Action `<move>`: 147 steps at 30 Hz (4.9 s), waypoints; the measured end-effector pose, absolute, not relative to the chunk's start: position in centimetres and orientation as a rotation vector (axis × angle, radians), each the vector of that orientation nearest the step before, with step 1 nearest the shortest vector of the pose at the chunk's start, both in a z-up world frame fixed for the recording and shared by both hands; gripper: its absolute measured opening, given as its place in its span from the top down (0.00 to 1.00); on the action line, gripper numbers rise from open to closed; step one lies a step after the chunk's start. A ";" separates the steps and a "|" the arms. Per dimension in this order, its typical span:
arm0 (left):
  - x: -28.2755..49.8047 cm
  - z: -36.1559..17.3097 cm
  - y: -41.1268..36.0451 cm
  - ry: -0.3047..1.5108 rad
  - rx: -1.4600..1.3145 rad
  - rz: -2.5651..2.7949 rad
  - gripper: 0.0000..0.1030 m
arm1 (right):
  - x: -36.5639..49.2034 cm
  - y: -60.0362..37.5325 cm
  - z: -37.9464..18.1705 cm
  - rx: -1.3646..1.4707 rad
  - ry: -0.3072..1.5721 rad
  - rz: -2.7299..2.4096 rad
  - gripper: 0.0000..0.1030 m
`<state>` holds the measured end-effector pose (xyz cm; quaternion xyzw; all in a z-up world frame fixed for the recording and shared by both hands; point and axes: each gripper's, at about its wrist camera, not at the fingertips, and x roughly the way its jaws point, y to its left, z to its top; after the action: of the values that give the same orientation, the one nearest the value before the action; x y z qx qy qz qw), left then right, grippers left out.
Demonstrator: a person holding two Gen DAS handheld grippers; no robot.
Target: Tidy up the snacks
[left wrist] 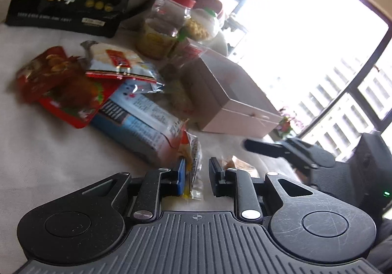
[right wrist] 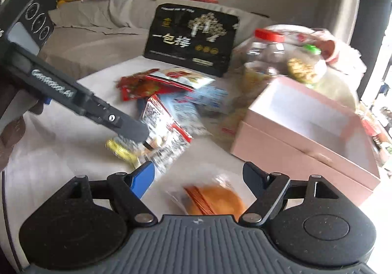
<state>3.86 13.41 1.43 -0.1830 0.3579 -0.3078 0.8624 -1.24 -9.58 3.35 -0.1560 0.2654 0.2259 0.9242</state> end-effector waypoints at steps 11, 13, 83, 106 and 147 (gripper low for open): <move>6.0 0.1 7.3 0.818 -0.288 -0.620 0.69 | -1.7 -16.3 2.6 -0.145 0.646 0.432 0.19; 6.3 0.1 6.9 0.819 -0.284 -0.614 0.71 | -1.5 -16.4 2.0 -0.125 0.664 0.457 0.19; 8.7 8.1 6.1 0.597 -0.262 -0.459 0.76 | 5.4 -17.5 3.2 -0.063 0.842 0.312 0.47; 4.0 1.5 15.3 0.718 -0.437 -0.302 0.76 | 16.0 -17.6 13.7 -0.047 0.683 0.235 0.23; 12.3 1.0 24.3 0.686 -0.493 -0.246 0.76 | 12.1 0.4 5.6 -0.201 0.979 0.755 0.41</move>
<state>12.29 24.30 0.99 -0.2387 0.3318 -0.1189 0.9049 12.09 0.41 5.58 -0.0943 0.4582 0.3534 0.8101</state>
